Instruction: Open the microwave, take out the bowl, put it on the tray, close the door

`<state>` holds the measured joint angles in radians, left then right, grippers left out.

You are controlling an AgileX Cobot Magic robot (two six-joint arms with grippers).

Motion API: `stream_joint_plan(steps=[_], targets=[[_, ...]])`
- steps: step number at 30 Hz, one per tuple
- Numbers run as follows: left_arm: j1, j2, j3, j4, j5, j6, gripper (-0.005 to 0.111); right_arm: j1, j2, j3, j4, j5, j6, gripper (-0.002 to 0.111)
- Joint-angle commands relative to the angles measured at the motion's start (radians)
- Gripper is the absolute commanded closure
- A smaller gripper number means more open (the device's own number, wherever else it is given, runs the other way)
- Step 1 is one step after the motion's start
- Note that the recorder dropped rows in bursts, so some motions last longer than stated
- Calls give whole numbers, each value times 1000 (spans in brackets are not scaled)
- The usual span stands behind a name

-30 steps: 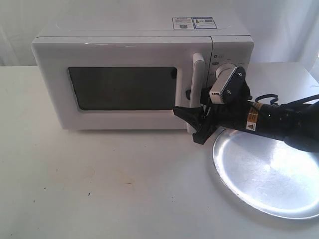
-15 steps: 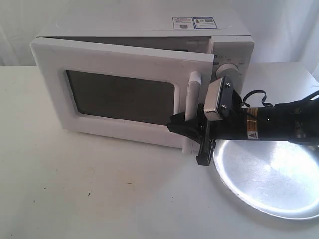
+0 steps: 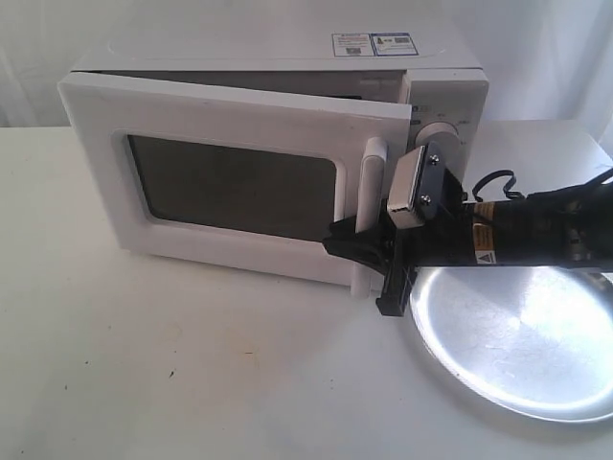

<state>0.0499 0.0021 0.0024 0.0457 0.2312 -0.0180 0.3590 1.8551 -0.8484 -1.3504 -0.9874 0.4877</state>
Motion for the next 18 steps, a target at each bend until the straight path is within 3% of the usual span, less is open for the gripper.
stream_joint_plan(steps=[1, 6, 10, 13, 15, 18], targets=[[-4, -2, -2, -7, 1, -4, 107, 29, -51, -23, -74, -108, -67, 81], [-4, -2, -2, -7, 1, -4, 107, 27, -86, -23, -161, -10, -5, 74], [-4, -2, -2, -7, 1, -4, 107, 27, -173, -23, -284, 201, 212, 74], [-4, -2, -2, -7, 1, -4, 107, 27, -274, -16, -394, 347, 492, 74], [-4, -2, -2, -7, 1, -4, 107, 27, -348, 13, -394, 350, 651, 74], [-4, -2, -2, -7, 1, -4, 107, 27, -443, 53, -394, 264, 662, 74]])
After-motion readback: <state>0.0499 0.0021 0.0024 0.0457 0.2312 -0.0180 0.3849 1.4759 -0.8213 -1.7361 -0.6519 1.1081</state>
